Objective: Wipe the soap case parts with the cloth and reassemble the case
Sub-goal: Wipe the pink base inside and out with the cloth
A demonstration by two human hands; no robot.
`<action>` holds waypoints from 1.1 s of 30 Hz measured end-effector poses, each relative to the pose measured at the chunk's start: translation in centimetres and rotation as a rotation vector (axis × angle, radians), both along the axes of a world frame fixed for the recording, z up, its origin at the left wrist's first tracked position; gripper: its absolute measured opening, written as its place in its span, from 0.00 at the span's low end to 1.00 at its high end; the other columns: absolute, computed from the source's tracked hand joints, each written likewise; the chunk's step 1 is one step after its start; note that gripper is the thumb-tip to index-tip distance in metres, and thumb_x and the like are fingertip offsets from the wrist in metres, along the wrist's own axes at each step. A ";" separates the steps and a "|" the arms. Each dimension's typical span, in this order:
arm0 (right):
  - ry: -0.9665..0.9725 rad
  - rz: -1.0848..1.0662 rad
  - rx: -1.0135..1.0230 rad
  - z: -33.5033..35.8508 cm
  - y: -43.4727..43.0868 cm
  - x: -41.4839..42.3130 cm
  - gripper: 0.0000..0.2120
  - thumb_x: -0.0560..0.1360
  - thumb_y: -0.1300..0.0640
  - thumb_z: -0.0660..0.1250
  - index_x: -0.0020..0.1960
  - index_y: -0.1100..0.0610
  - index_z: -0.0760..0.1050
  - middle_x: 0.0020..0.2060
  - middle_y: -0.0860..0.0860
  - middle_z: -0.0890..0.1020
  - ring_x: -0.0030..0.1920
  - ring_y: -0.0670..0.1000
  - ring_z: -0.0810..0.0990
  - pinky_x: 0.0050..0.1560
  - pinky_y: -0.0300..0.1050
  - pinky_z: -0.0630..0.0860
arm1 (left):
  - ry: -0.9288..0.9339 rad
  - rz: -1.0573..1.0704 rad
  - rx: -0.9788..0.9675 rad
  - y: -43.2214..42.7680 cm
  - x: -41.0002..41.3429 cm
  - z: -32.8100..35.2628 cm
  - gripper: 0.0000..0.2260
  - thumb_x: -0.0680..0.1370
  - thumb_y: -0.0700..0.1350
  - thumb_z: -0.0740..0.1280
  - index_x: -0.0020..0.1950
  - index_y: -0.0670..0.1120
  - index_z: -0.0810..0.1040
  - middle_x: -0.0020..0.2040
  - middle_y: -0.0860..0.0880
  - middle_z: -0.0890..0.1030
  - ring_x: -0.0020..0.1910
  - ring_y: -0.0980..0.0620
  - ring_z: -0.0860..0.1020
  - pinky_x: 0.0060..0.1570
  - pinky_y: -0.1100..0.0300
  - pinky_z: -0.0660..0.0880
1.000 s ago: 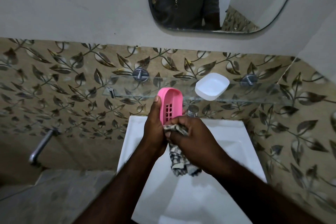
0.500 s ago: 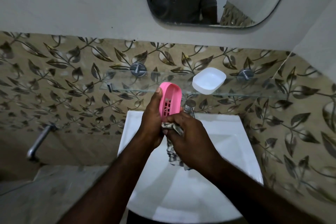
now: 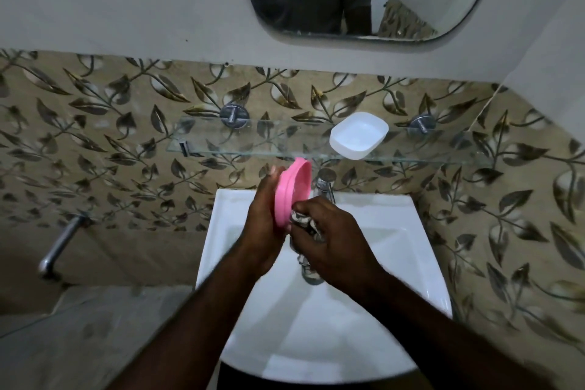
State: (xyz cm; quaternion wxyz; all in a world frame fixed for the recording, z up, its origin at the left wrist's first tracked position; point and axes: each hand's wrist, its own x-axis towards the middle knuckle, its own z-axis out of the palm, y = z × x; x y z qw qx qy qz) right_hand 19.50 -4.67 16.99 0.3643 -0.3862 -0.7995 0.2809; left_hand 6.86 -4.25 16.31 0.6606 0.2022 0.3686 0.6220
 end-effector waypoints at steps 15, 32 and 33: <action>-0.363 0.046 0.173 -0.2 1.0 1.4 0.18 0.71 0.64 0.63 0.59 0.52 0.78 0.55 0.53 0.77 0.49 0.56 0.79 0.48 0.50 0.78 | -0.282 0.172 0.263 -0.4 0.5 -1.1 0.27 0.55 0.54 0.80 0.50 0.44 0.84 0.43 0.43 0.84 0.43 0.46 0.82 0.44 0.55 0.80; -0.428 -0.003 0.130 -0.2 -0.5 1.3 0.14 0.70 0.66 0.64 0.53 0.56 0.80 0.48 0.55 0.78 0.46 0.59 0.79 0.42 0.51 0.76 | -0.289 0.271 0.151 -1.8 1.2 -0.6 0.09 0.68 0.47 0.70 0.46 0.45 0.83 0.41 0.44 0.82 0.42 0.47 0.81 0.44 0.54 0.78; -0.401 -0.002 0.090 -0.1 -0.5 1.1 0.13 0.70 0.65 0.64 0.52 0.56 0.80 0.49 0.54 0.78 0.45 0.58 0.80 0.43 0.51 0.77 | -0.285 0.275 0.151 -1.9 1.1 -0.9 0.12 0.66 0.47 0.72 0.48 0.45 0.82 0.42 0.43 0.82 0.42 0.47 0.81 0.45 0.54 0.78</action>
